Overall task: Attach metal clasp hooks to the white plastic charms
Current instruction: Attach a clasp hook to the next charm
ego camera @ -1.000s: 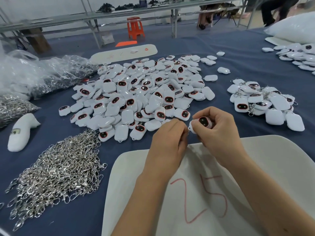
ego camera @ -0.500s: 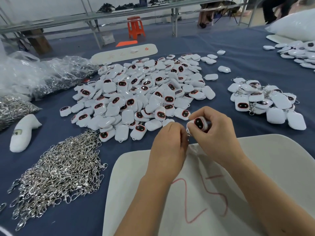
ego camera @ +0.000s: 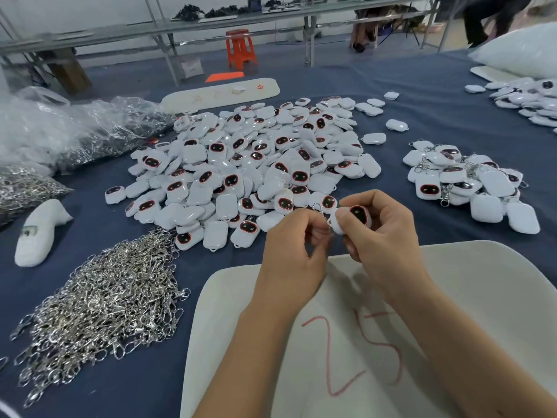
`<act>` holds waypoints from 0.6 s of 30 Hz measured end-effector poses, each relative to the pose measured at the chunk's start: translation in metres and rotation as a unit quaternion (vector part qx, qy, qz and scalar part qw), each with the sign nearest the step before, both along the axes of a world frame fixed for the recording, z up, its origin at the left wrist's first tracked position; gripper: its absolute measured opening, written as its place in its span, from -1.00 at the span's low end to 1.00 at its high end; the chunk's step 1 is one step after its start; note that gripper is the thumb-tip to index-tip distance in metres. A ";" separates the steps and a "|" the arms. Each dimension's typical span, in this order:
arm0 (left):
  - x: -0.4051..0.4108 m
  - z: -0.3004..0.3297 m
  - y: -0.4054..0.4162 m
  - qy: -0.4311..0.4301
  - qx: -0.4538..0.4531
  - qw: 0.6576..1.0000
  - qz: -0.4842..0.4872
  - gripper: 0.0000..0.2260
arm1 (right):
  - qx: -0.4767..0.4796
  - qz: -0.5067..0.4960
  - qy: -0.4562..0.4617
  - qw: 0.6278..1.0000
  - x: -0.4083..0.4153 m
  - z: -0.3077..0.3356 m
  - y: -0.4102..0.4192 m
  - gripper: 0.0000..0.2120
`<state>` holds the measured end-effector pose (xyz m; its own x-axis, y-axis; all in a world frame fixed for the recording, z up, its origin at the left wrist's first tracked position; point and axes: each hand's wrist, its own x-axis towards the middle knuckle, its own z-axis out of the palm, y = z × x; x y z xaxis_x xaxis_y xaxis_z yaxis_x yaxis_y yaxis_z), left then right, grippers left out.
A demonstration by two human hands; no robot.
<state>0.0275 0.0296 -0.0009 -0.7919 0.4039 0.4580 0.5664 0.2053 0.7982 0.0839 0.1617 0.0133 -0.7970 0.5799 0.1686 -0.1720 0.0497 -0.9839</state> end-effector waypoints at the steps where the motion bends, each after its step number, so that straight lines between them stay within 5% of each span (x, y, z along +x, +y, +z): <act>1: -0.001 0.000 0.000 -0.002 -0.003 1.000 0.003 -0.85 | 0.005 0.003 0.001 1.000 0.000 0.000 0.000 -0.90; 11: -0.004 -0.003 -0.002 -0.057 -0.025 0.998 0.009 -0.81 | 0.131 -0.002 0.009 0.991 0.001 -0.003 0.003 -0.90; 18: -0.003 -0.003 0.000 -0.190 0.011 0.982 0.006 -0.77 | 0.255 0.047 0.027 0.965 0.001 -0.004 0.010 -0.78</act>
